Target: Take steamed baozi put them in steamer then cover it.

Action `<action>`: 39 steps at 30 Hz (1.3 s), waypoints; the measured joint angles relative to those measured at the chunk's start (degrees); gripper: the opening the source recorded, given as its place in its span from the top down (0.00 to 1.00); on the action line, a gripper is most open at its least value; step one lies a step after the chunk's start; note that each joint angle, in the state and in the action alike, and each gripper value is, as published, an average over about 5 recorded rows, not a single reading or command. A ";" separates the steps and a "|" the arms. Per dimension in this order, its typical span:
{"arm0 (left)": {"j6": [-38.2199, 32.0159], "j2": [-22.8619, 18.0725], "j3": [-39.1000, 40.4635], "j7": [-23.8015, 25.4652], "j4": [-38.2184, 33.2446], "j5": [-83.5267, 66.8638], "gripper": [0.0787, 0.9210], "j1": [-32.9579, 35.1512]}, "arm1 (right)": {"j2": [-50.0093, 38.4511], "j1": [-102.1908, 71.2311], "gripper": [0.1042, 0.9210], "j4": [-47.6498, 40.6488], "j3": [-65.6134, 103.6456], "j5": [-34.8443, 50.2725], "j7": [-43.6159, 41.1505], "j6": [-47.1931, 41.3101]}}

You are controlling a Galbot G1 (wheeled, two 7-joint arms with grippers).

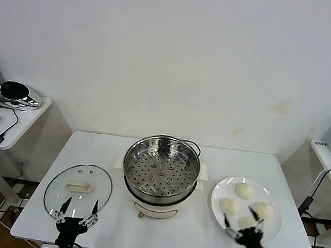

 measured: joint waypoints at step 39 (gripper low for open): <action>-1.62 0.42 -3.32 0.34 0.06 3.69 0.12 -1.77 | -21.02 71.26 0.12 -36.77 -68.16 -8.37 -43.37 -1.75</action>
